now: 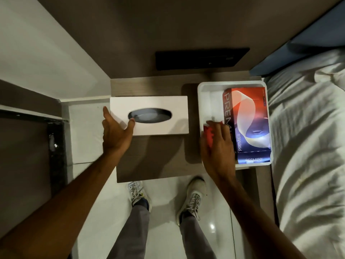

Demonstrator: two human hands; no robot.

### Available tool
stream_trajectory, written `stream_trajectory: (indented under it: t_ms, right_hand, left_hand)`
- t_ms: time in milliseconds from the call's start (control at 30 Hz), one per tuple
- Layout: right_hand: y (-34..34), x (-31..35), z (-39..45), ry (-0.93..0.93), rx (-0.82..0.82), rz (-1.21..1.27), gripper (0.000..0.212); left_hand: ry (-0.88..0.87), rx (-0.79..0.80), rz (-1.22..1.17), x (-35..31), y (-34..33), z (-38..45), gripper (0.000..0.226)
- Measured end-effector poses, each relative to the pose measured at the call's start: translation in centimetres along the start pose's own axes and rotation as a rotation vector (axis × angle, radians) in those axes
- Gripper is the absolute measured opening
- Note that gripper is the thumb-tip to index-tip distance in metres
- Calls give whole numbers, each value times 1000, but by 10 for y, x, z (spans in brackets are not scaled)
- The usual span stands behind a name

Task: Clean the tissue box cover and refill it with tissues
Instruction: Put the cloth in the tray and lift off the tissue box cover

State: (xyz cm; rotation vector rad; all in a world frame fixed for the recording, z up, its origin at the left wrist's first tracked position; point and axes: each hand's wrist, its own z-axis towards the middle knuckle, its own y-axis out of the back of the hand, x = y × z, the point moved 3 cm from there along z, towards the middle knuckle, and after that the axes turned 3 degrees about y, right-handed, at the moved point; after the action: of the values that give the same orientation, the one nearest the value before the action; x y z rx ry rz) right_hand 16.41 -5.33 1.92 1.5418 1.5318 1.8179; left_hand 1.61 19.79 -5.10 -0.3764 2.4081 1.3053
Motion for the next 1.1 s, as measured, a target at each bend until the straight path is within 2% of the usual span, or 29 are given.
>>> stream_trajectory:
  t_ms: [100,200,300,367,467,667,833,1100]
  right_hand:
    - [-22,32,28,-43,101,95,57]
    - [-51,47,48,-273,213,163,75]
    - [-74,53,54,-466,197,218,78]
    - [-84,57,56,-517,165,181,83]
    - [-91,59,61,-541,126,137,89]
    - [-87,54,69,-489,55,169,74]
    - [-84,52,76,-555,97,184,81]
    - [-85,48,80,-596,132,150,72]
  left_hand:
    - [76,-1,5,-7,-2,6,101]
    - [151,-18,26,-12,-2,13,95]
    - [228,-26,61,-17,0,23,91]
    - [226,-23,107,-17,0,27,89]
    - [215,-43,127,-12,0,26,85]
    - [243,-22,66,-2,7,21,74]
    - [228,5,32,-9,13,20,70]
    - [195,49,41,-18,17,19,67]
